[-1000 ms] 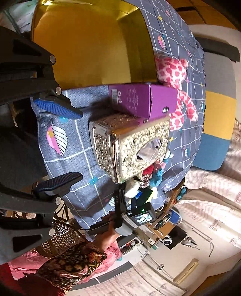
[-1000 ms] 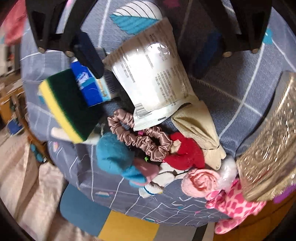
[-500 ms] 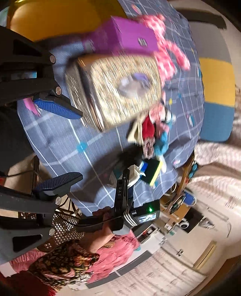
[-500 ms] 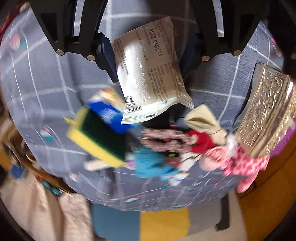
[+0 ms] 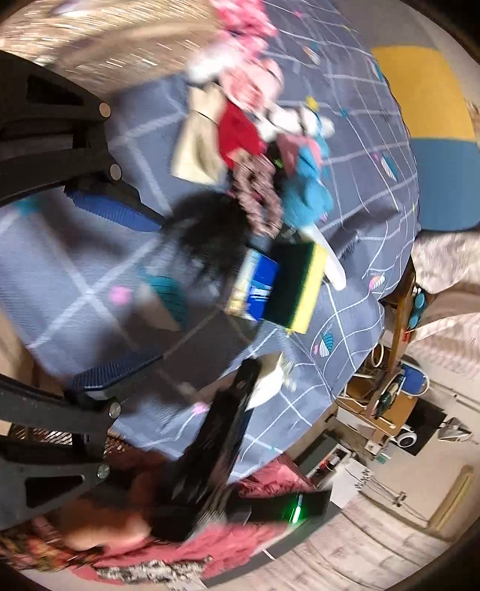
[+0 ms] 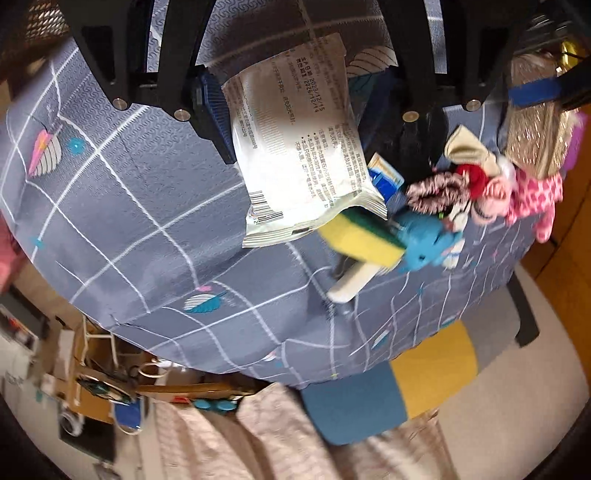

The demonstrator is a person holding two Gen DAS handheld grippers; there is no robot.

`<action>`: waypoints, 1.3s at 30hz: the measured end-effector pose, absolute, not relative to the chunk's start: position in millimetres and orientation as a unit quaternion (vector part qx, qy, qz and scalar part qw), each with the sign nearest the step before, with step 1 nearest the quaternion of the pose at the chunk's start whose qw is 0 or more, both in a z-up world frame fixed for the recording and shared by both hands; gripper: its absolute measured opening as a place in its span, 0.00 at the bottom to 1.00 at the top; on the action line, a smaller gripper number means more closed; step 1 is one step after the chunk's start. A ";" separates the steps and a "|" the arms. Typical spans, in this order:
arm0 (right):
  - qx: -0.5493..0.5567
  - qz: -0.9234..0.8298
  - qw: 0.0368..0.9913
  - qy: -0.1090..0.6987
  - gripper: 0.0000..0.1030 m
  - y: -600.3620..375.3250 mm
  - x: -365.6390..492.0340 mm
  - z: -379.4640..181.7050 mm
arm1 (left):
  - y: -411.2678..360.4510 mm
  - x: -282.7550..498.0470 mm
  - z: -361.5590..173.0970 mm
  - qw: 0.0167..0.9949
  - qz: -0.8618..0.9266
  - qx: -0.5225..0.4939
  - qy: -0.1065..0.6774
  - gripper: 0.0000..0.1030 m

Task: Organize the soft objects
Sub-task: 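Reach the right tool into the pile and grasp the white packet, then grasp the blue Tempo tissue pack with the left tool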

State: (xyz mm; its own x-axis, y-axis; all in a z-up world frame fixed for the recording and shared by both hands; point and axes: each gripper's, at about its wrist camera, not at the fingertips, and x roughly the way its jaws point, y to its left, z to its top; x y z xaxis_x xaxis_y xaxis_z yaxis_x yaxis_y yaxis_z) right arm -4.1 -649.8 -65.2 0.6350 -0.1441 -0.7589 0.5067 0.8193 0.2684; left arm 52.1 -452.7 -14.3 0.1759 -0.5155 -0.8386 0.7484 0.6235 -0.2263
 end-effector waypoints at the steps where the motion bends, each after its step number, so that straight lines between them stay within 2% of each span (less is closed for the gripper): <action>1: 0.245 -0.190 0.871 0.381 0.62 -655.4 -10.3 -64.8 | -466.0 56.1 -17.8 0.758 -0.424 0.128 0.479 0.73; 5: 0.281 -0.219 0.860 0.364 0.62 -673.6 -23.4 -63.4 | -503.5 82.1 -37.3 0.762 -0.421 0.137 0.473 0.82; 14: 0.339 -0.223 0.842 0.355 0.62 -691.1 -31.8 -68.9 | -553.9 115.5 -78.7 0.753 -0.393 0.219 0.480 0.84; 17: 0.331 -0.222 0.844 0.359 0.62 -688.2 -29.0 -68.8 | -562.6 115.1 -88.1 0.744 -0.403 0.228 0.481 0.89; 21: 0.316 -0.228 0.846 0.363 0.62 -687.0 -27.5 -68.4 | -568.6 110.2 -99.0 0.740 -0.393 0.253 0.483 0.86; 22: 0.314 -0.230 0.846 0.363 0.62 -687.0 -28.0 -68.1 | -567.4 108.4 -100.8 0.743 -0.389 0.261 0.478 0.75; 28: 0.303 -0.240 0.847 0.366 0.62 -688.4 -28.2 -68.4 | -538.3 101.8 -80.7 0.761 -0.388 0.227 0.467 0.74; 35: 0.284 -0.242 0.850 0.372 0.62 -684.1 -26.3 -69.0 | -475.6 74.6 -50.5 0.757 -0.423 0.137 0.479 0.74; 39: 0.274 -0.239 0.852 0.377 0.62 -680.3 -24.9 -69.7 | -449.0 44.4 -34.2 0.757 -0.449 0.136 0.455 0.74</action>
State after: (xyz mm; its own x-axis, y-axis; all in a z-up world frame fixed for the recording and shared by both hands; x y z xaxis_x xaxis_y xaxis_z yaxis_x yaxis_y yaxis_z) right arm -24.9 -680.3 -69.7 0.6013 -0.2011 -0.7733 0.6146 0.7349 0.2867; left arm 44.4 -449.0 -34.2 0.1843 -0.5554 -0.8109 0.8035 0.5603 -0.2011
